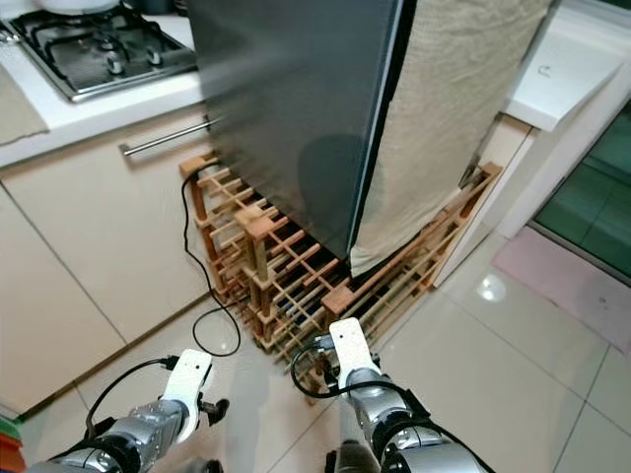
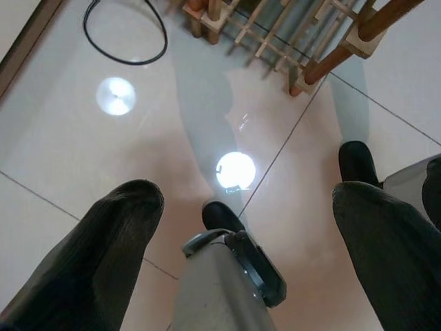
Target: Restocking fridge
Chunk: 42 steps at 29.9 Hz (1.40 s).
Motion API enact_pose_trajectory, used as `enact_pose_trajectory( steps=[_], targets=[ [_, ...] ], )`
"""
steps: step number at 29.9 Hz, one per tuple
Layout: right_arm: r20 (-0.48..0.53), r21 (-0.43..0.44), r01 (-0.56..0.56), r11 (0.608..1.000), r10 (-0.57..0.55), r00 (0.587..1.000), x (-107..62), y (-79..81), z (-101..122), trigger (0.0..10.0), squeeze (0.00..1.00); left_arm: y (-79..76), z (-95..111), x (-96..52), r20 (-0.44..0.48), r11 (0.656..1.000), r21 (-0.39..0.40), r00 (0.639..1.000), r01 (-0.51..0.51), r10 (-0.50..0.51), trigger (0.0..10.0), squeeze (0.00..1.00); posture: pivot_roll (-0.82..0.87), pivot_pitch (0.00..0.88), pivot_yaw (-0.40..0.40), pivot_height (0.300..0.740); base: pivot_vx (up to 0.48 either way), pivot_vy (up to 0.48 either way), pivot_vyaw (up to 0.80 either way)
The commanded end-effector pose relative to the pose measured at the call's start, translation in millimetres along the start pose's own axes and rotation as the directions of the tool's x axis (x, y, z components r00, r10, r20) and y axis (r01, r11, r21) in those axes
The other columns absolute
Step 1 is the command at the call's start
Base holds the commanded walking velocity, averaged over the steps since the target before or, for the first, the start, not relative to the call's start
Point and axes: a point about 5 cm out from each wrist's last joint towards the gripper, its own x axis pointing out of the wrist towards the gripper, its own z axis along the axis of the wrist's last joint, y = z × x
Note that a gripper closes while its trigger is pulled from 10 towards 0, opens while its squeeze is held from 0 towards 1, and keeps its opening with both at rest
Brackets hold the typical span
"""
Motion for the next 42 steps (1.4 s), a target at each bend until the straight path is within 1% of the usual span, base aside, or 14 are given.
enact_pose_trajectory(
  steps=[1, 2, 3, 4, 6, 8, 9, 11, 16, 22, 25, 30, 38, 42],
  targets=[
    [-0.014, -0.005, -0.006, 1.000, 0.006, 1.000, -0.2, -0.6, -2.6, 10.0, 0.10, -1.9, 3.1, 0.3, 0.011, 0.999, 0.032, 1.000, 0.013, -0.013, 10.0, 0.00, -0.05, 0.000, -0.016, 0.653, 0.000, 0.000, -0.46],
    [-0.014, -0.005, -0.006, 1.000, 0.006, 1.000, -0.2, -0.6, -2.6, 10.0, 0.10, -1.9, 3.1, 0.3, 0.011, 0.999, 0.032, 1.000, 0.013, -0.013, 10.0, 0.00, -0.05, 0.000, -0.016, 0.653, 0.000, 0.000, -0.46],
    [-0.014, -0.006, -0.006, 1.000, 0.006, 1.000, -0.2, -0.6, -2.6, 10.0, 0.10, -1.7, 4.3, 0.3, 0.015, 0.998, 0.067, 1.000, 0.010, -0.011, 10.0, 0.00, -0.05, 0.000, -0.015, 0.649, 0.000, 0.000, -0.48],
    [-0.014, -0.006, -0.006, 1.000, 0.006, 1.000, -0.2, -0.6, -2.6, 10.0, 0.10, -1.7, 4.3, 0.3, 0.015, 0.998, 0.067, 1.000, 0.010, -0.011, 10.0, 0.00, -0.05, 0.000, -0.015, 0.649, 0.000, 0.000, -0.48],
    [-0.012, -0.009, -0.007, 1.000, 0.007, 1.000, -0.2, -0.4, -2.3, 10.0, 0.10, -3.3, 7.2, 0.4, 0.029, 0.994, 0.108, 0.999, 0.027, -0.030, 10.0, 0.00, -0.05, 0.000, -0.012, 0.636, 0.000, 0.000, -0.44],
    [-0.011, -0.010, -0.008, 1.000, 0.007, 1.000, -0.2, -0.4, -2.2, 10.0, 0.10, -4.3, 8.2, 0.4, 0.034, 0.992, 0.117, 0.999, 0.037, -0.041, 10.0, 0.00, -0.05, 0.000, -0.012, 0.632, 0.000, 0.000, -0.43],
    [-0.010, -0.012, -0.008, 1.000, 0.007, 1.000, -0.2, -0.4, -2.1, 10.0, 0.10, -6.1, 9.1, 0.5, 0.037, 0.988, 0.147, 0.998, 0.053, -0.059, 10.0, 0.00, -0.05, 0.000, -0.012, 0.623, 0.000, -0.480, -0.42],
    [-0.010, -0.013, -0.007, 1.000, 0.007, 1.000, -0.2, -0.4, -2.2, 10.0, 0.10, -6.8, 8.9, 0.5, 0.036, 0.985, 0.162, 0.997, 0.057, -0.064, 10.0, 0.00, -0.05, 0.000, -0.012, 0.615, 0.000, -0.480, -0.42],
    [-0.007, -0.026, -0.001, 1.000, 0.001, 1.000, -0.2, -0.7, -2.0, 10.0, 0.11, -6.5, 8.0, 0.6, 0.035, 0.986, 0.158, 0.998, 0.046, -0.052, 10.0, 0.00, -0.06, 0.000, -0.012, 0.601, 0.000, -0.096, -0.08],
    [-0.002, -0.036, 0.017, 0.999, -0.017, 1.000, -0.4, -1.3, -2.5, 10.0, 0.10, -6.3, 8.6, 0.5, 0.040, 0.975, 0.218, 0.998, 0.043, -0.053, 10.0, 0.00, -0.06, 0.000, -0.010, 0.601, 0.000, 0.000, 0.00],
    [0.000, -0.043, 0.019, 0.999, -0.019, 1.000, -0.4, -1.3, -2.6, 10.0, 0.10, -7.0, 8.7, 0.4, 0.046, 0.977, 0.209, 0.997, 0.050, -0.061, 10.0, 0.00, -0.06, 0.000, -0.011, 0.601, 0.000, 0.000, 0.00],
    [0.010, -0.052, 0.015, 0.999, -0.014, 1.000, -0.4, -1.0, -1.8, 10.0, 0.12, -8.1, 9.4, 0.3, 0.060, 0.978, 0.200, 0.995, 0.061, -0.074, 10.0, 0.00, -0.06, 0.000, -0.011, 0.601, 0.289, 0.000, 0.00],
    [0.012, -0.057, 0.012, 0.998, -0.011, 1.000, -0.4, -0.8, -1.5, 10.0, 0.15, -8.7, 9.5, 0.3, 0.060, 0.976, 0.204, 0.995, 0.072, -0.085, 10.0, 0.00, -0.06, 0.000, -0.010, 0.644, 0.000, 0.000, 0.00],
    [0.013, -0.058, 0.012, 0.998, -0.011, 1.000, -0.3, -1.1, -0.8, 10.0, 0.18, -8.5, 11.1, 0.2, 0.061, 0.968, 0.240, 0.994, 0.069, -0.086, 10.0, 0.00, -0.06, 0.000, -0.009, 0.673, 0.000, 0.000, 0.00]
  ],
)
